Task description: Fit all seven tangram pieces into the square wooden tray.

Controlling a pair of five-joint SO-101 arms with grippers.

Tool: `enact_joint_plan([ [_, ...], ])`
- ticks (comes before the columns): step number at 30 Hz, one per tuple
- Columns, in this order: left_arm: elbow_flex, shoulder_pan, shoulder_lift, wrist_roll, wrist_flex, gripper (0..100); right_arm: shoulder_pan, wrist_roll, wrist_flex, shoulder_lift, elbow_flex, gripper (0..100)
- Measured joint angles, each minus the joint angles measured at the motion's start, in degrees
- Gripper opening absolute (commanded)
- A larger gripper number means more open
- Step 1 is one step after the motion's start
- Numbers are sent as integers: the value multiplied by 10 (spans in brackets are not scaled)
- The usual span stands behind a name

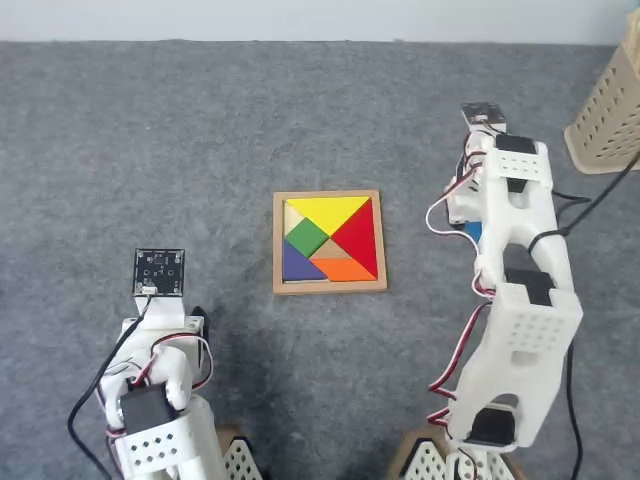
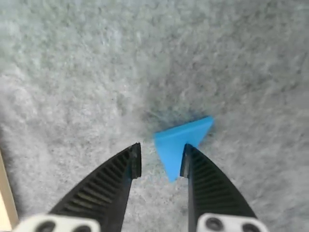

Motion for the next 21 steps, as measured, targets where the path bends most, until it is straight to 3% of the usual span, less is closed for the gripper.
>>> enact_joint_plan([
  [10,0,0,0,0,0,168,22,0,-4,19,5,153],
  [16,0,0,0,0,0,168,27,0,-2,19,2,3],
  [21,0,-1,0,0,0,168,30,0,0,15,10,6],
])
